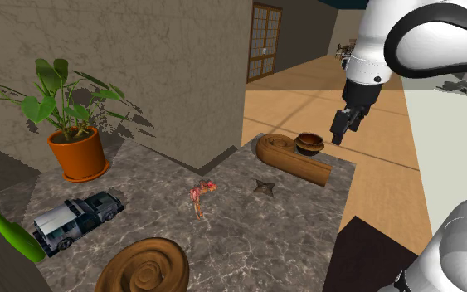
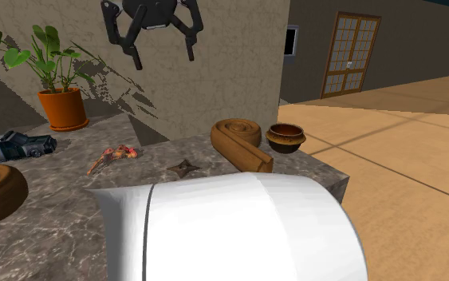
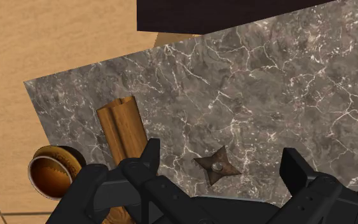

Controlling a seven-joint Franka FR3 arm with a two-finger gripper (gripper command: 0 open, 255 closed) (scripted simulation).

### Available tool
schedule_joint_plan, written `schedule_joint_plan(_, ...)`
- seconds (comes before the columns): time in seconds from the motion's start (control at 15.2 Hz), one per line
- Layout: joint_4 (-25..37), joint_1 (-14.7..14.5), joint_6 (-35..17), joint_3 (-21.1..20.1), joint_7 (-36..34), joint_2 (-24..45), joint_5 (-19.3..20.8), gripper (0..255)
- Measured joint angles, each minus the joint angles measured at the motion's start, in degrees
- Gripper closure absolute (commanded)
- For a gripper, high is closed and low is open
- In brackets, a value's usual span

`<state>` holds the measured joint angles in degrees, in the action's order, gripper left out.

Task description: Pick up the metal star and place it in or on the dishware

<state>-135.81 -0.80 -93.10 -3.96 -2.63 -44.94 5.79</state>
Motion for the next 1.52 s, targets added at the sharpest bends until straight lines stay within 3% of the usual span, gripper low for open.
schedule_joint_plan(0.2, -1.09, -0.15, -2.29, 0.97, 1.53, 1.22, 0.38, 0)
schedule_joint_plan(0.66, -4.77, -1.28, -15.19, 5.11, 9.13, 10.47, 1.44, 0)
schedule_joint_plan(1.12, -5.01, -2.61, -28.49, 8.81, 17.54, 23.68, 1.17, 0)
schedule_joint_plan(1.52, -0.78, -3.88, -37.67, 10.95, 25.73, 37.47, -1.25, 0)
